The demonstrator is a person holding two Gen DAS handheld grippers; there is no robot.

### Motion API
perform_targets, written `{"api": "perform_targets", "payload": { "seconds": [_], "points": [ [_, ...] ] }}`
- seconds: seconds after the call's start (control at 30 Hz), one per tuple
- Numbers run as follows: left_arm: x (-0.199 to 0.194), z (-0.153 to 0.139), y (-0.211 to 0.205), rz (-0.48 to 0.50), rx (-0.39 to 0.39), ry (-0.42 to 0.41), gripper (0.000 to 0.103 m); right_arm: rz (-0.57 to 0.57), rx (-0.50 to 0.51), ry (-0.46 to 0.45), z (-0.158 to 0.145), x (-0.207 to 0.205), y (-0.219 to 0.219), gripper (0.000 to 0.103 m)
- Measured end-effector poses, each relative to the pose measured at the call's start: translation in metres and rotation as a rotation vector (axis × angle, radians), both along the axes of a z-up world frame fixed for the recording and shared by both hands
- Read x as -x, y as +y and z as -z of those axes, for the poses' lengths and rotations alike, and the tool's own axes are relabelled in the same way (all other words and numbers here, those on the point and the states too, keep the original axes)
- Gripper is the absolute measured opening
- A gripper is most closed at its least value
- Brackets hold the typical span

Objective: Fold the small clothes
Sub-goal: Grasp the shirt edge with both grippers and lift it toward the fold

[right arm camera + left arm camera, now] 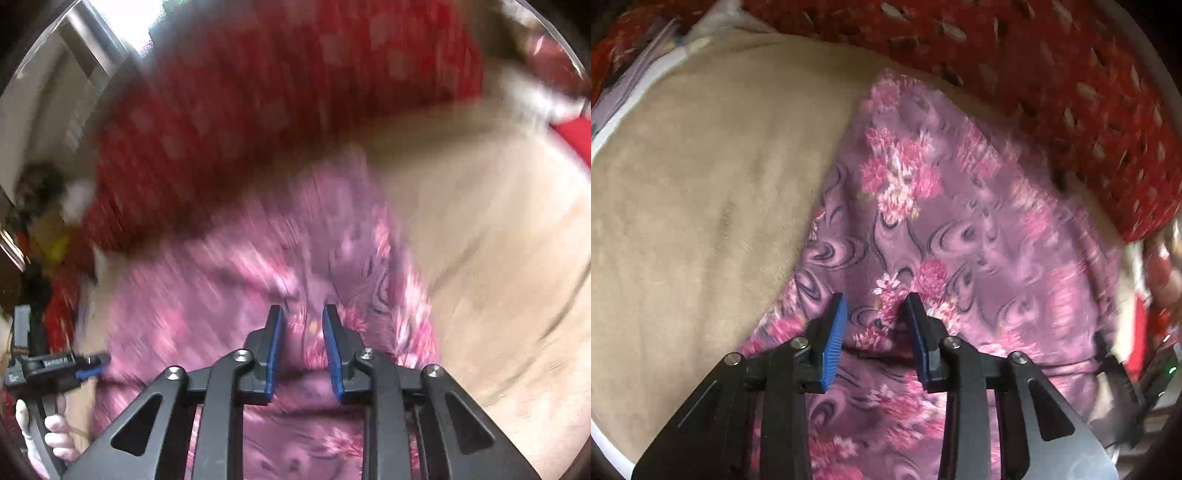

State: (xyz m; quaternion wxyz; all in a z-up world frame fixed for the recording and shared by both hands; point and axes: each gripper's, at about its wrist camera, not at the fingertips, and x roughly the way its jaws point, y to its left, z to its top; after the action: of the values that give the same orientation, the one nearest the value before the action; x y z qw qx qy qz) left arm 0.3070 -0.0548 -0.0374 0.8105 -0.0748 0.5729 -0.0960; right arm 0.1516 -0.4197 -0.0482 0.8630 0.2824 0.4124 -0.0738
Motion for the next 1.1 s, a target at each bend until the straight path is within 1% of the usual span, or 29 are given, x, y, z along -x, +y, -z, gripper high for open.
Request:
{"api": "perform_targets", "payload": {
  "seconds": [0.03, 0.1, 0.17, 0.23, 0.3, 0.33, 0.37, 0.43, 0.5, 0.63, 0.77, 0.8, 0.83, 0.93, 1.0, 1.1],
  "points": [
    [0.003, -0.004, 0.0, 0.011, -0.008, -0.027, 0.032, 0.0, 0.004, -0.045, -0.001, 0.004, -0.001, 0.022],
    [0.009, -0.011, 0.003, 0.031, -0.002, -0.027, 0.032, -0.002, -0.004, -0.033, -0.009, 0.009, -0.003, 0.023],
    [0.02, -0.017, 0.004, 0.049, 0.0, -0.032, 0.032, -0.017, -0.006, -0.049, -0.018, 0.018, 0.0, 0.026],
    [0.033, -0.016, 0.004, 0.067, -0.021, -0.026, 0.032, -0.074, 0.017, -0.006, -0.015, 0.023, 0.008, 0.026],
    [0.046, -0.009, -0.001, 0.086, -0.013, 0.025, 0.032, -0.104, 0.048, 0.045, -0.008, 0.028, 0.017, 0.025],
    [0.057, -0.007, 0.0, 0.094, -0.02, 0.032, 0.032, -0.112, 0.051, 0.054, -0.006, 0.035, 0.019, 0.025],
    [0.067, -0.009, 0.0, 0.104, -0.036, 0.018, 0.032, -0.112, 0.046, 0.062, -0.005, 0.042, 0.023, 0.026],
    [0.089, -0.011, -0.002, 0.135, -0.075, 0.006, 0.032, -0.123, 0.004, 0.088, -0.003, 0.058, 0.028, 0.026],
    [0.107, -0.013, -0.001, 0.151, -0.09, 0.007, 0.032, -0.138, -0.004, 0.098, -0.004, 0.078, 0.032, 0.028],
    [0.143, -0.019, 0.006, 0.176, -0.108, 0.011, 0.032, -0.186, -0.006, 0.146, -0.008, 0.121, 0.045, 0.03],
    [0.172, -0.021, 0.013, 0.186, -0.122, 0.015, 0.032, -0.217, 0.016, 0.167, -0.011, 0.161, 0.06, 0.034],
    [0.179, -0.022, 0.013, 0.19, -0.134, 0.01, 0.032, -0.221, 0.023, 0.173, -0.012, 0.17, 0.063, 0.038],
    [0.186, -0.023, 0.014, 0.198, -0.148, 0.002, 0.032, -0.23, 0.024, 0.183, -0.011, 0.18, 0.066, 0.04],
    [0.2, -0.028, 0.016, 0.212, -0.173, -0.017, 0.032, -0.238, 0.052, 0.184, -0.012, 0.204, 0.075, 0.041],
    [0.208, -0.031, 0.022, 0.217, -0.183, -0.025, 0.033, -0.238, 0.062, 0.186, -0.014, 0.213, 0.079, 0.041],
    [0.213, -0.029, 0.029, 0.215, -0.164, 0.001, 0.033, -0.227, 0.057, 0.195, -0.019, 0.229, 0.08, 0.041]
  ]
}}
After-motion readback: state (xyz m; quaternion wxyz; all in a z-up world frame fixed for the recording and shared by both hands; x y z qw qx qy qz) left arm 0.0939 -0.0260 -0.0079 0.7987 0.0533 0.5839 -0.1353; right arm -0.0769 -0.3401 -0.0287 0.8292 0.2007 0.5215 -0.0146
